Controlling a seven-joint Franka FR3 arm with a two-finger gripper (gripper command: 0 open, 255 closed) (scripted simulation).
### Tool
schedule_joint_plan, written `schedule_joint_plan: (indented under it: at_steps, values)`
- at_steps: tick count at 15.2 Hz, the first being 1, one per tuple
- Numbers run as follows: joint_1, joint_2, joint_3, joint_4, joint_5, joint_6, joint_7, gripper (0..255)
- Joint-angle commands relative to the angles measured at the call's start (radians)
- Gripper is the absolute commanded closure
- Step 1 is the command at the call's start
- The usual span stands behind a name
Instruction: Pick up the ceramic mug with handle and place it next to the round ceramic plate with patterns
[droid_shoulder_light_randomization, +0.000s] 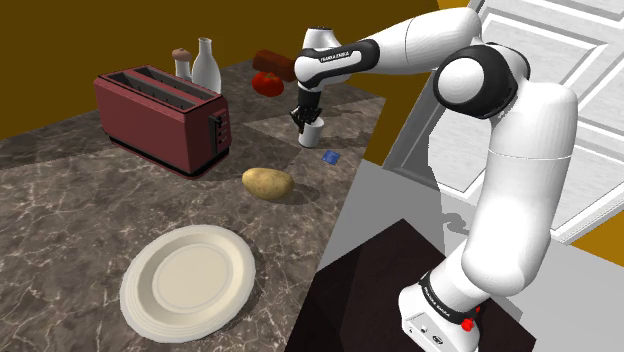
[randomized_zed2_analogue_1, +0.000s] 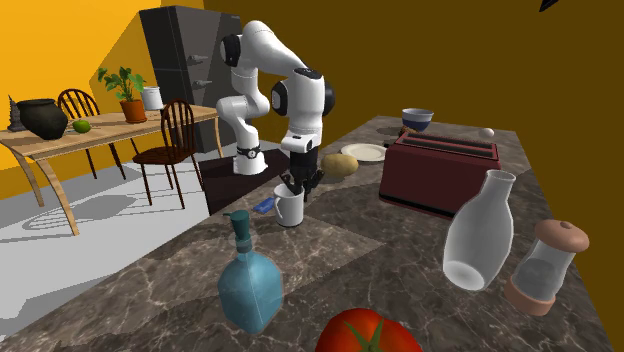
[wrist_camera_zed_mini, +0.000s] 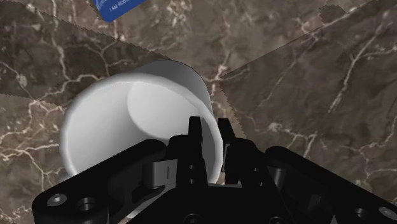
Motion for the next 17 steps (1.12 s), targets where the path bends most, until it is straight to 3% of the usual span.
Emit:
schedule_joint_plan:
  at_steps: [1,5,17]
  values:
    - [0.0,0.0,0.0,0.0,0.0,0.0,0.0,255]
    - [0.0,0.0,0.0,0.0,0.0,0.0,0.0,255]
    - [0.001,-0.052,0.0,0.085,0.002,-0.137,-0.008,255]
